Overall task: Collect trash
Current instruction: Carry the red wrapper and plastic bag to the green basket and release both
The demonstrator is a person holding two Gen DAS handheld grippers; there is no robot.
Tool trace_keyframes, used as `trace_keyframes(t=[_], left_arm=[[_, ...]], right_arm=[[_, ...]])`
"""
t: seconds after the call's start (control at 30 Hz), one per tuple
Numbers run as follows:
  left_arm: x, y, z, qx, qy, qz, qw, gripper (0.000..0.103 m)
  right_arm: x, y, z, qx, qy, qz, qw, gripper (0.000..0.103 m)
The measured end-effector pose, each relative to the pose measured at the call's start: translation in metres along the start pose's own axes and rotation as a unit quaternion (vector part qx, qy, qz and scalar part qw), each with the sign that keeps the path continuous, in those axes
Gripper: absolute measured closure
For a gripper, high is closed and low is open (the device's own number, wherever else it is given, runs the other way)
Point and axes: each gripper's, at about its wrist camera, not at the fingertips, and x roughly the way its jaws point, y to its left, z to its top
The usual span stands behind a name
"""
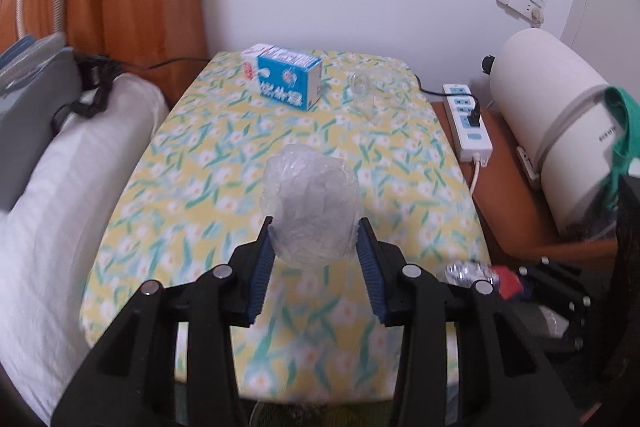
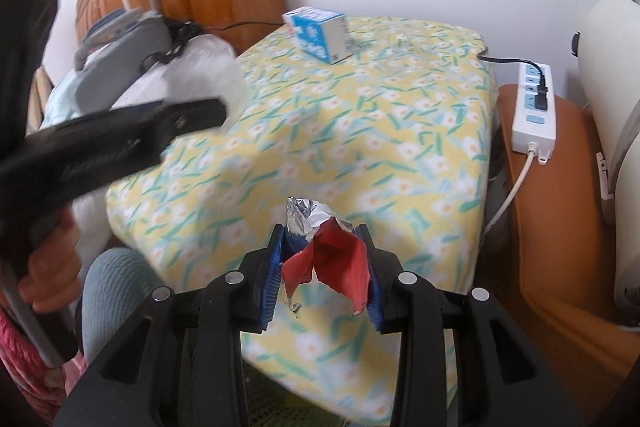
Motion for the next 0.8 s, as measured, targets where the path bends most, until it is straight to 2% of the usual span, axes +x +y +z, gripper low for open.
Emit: trace_keyframes(t=[0.23, 0.47, 0.6, 0.73, 0.77, 0.8], left_arm=[[-0.034, 0.015, -0.067, 0.002, 0.024, 0.019, 0.9995, 0.063], [-0.041, 0.020, -0.122, 0.001, 0.069, 0.010, 0.9976, 0.063], [-0.042, 0.025, -0.146, -0.004, 0.087, 0.007, 0.9962, 0.063], [-0.044, 0.032, -0.157, -0.010, 0.090, 0.010, 0.9958, 0.063], [-0.044, 0.033, -0.158, -0.011, 0.092, 0.010, 0.9956, 0.063], [-0.044, 0.034, -0.160, -0.012, 0.094, 0.010, 0.9954, 0.063]], right_arm=[[-0.008, 0.025, -0.023, -0.021, 0.024, 0.008, 0.999, 0.067], [-0.010, 0.046, -0.050, -0.041, 0.055, 0.039, 0.997, 0.066], [-0.009, 0.062, -0.070, -0.070, 0.087, 0.070, 0.991, 0.066], [0.000, 0.074, -0.093, -0.096, 0.128, 0.083, 0.984, 0.066], [0.001, 0.076, -0.097, -0.097, 0.134, 0.084, 0.983, 0.063], [0.002, 0.077, -0.101, -0.096, 0.139, 0.084, 0.982, 0.052]])
